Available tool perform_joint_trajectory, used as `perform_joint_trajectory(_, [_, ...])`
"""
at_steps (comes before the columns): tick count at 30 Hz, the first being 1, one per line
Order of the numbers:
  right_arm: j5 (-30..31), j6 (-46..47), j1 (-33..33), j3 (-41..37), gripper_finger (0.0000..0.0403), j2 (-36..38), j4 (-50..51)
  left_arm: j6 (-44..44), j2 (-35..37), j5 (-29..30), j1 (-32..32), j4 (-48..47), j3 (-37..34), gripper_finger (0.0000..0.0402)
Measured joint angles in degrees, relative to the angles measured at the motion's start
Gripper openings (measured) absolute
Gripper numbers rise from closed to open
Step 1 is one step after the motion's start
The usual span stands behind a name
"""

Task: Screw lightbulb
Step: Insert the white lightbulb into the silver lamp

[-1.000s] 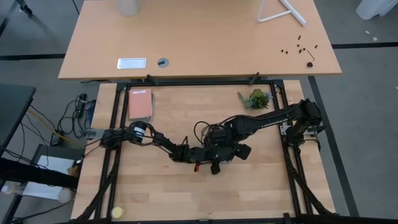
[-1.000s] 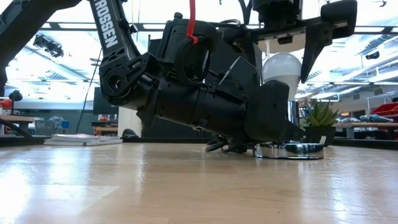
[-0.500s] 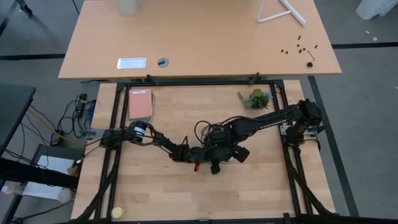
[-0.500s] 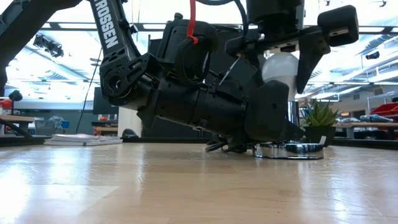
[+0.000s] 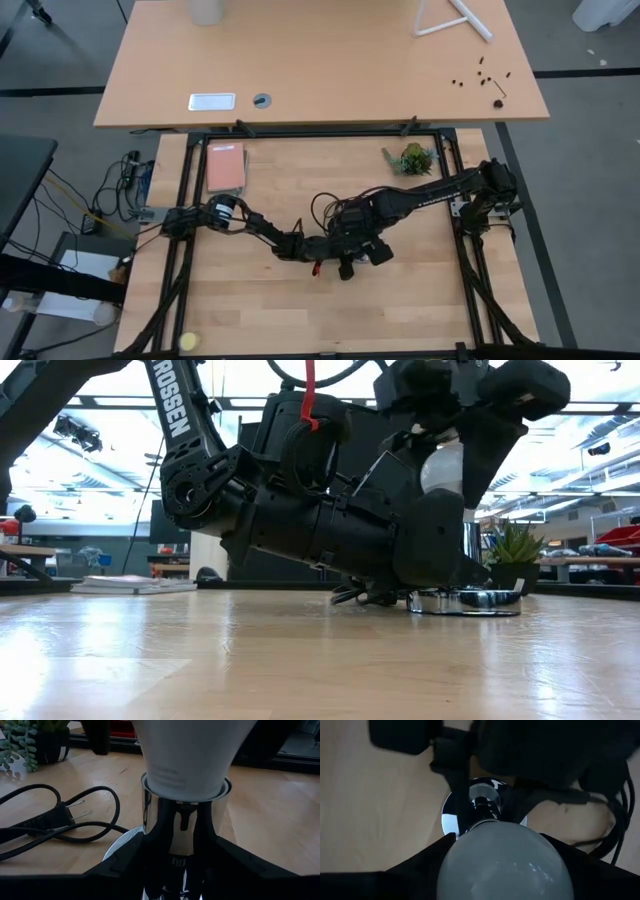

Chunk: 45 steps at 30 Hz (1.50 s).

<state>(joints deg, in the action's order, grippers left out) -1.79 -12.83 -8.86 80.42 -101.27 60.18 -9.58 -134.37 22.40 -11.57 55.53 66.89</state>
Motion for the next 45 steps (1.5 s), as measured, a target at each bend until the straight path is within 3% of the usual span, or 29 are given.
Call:
perform_joint_trajectory(15, [-0.1,35.5,-0.5,0.0,0.0275,0.0,0.1,-0.1,0.0,-0.4,0.0,0.2,0.0,0.0196])
perform_joint_trajectory(22, [-0.5,56.3,-0.3,0.0,0.0275,0.0,0.6,0.0,0.0,-0.4,0.0,0.2,0.0,0.0196])
perform_joint_trajectory(25, [-0.6,59.5,-0.2,0.0,0.0275,0.0,0.6,0.0,0.0,-0.2,0.0,0.2,0.0,0.0196])
perform_joint_trajectory(28, [-0.7,58.6,-0.2,0.0,0.028,0.0,0.3,0.0,0.0,0.2,0.0,0.3,0.0,0.0196])
perform_joint_trajectory(32, [-1.8,50.9,-0.1,0.0,0.0302,0.1,-0.1,0.0,0.0,0.7,0.0,0.1,0.0,0.0196])
perform_joint_trajectory(38, [-4.4,34.4,0.7,2.2,0.0344,0.1,2.2,-0.3,0.0,0.7,0.0,0.2,0.0,0.0196])
perform_joint_trajectory(45, [1.1,10.1,-1.1,3.0,0.0355,0.1,3.9,-0.3,0.0,0.5,0.1,0.2,0.0,0.0196])
